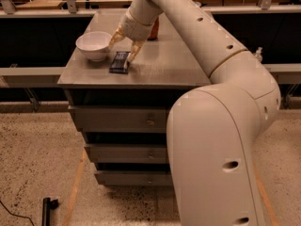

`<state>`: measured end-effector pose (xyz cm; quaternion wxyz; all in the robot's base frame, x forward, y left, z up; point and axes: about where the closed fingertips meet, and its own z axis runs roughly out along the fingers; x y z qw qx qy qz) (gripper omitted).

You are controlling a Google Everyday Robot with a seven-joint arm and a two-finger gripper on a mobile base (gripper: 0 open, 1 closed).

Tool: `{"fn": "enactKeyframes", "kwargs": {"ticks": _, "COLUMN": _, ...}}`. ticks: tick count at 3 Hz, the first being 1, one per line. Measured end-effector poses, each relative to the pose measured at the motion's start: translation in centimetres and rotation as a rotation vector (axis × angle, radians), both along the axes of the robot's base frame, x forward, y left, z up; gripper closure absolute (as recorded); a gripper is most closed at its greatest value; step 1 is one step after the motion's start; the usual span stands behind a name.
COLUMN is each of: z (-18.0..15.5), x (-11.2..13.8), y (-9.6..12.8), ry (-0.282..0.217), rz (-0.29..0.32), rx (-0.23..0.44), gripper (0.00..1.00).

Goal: Move rxbar blueberry near white bowl

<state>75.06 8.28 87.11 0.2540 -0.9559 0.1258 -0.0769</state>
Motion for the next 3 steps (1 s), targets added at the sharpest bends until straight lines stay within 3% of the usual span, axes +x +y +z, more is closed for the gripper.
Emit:
{"fn": "enactKeyframes", "kwargs": {"ticks": 1, "z": 1.2, "x": -0.1, "y": -1.1, "ry": -0.024, "rz": -0.023, "rx": 0.010, "gripper": 0.00}}
{"fn": "enactKeyframes", "kwargs": {"ticks": 2, "z": 3.3, "x": 0.1, "y": -4.5, "ry": -0.047, "rz": -0.097, "rx": 0.039, "gripper": 0.00}}
{"fn": "enactKeyframes", "kwargs": {"ticks": 3, "z": 7.6, "x": -0.1, "y": -11.0, "ry": -0.137, "rz": -0.241, "rx": 0.048, "gripper": 0.00}}
